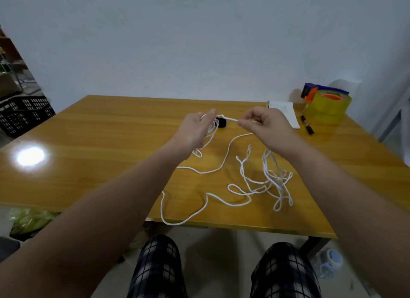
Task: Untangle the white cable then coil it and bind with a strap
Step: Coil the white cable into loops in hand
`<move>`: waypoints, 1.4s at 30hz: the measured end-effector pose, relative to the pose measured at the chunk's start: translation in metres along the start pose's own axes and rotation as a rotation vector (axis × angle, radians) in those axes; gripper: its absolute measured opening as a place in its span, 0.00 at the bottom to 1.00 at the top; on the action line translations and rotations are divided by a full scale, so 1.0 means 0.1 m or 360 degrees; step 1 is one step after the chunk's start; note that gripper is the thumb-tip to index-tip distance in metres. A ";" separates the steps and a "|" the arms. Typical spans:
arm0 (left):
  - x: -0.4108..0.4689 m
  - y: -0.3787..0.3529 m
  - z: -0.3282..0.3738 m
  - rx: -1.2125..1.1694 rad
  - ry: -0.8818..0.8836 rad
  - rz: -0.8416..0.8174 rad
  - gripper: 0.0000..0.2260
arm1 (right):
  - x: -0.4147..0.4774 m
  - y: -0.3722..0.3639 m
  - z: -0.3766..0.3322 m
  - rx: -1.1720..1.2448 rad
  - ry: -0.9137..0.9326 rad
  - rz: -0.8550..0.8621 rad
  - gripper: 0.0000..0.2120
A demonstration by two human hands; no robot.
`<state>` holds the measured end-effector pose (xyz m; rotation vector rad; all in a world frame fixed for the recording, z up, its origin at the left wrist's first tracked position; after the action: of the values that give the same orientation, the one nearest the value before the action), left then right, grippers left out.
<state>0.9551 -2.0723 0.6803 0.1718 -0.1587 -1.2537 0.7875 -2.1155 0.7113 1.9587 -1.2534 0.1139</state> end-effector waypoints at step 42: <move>0.19 -0.08 0.36 -0.1167 0.0065 -0.0208 0.12 | -0.32 -0.70 0.23 -0.0293 -0.0150 -0.0721 0.24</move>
<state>0.9454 -2.0949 0.7145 -0.4311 0.3545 -1.3623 0.8201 -2.0936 0.6413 2.0505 -0.8159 -0.3132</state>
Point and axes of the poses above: each hand's wrist, its own x-axis towards the middle knuckle, its own y-axis out of the back of the hand, z = x × y, the point moved 7 cm from there along x, towards the middle knuckle, and after that the axes turned 4 degrees about y, right-handed, at the moved point
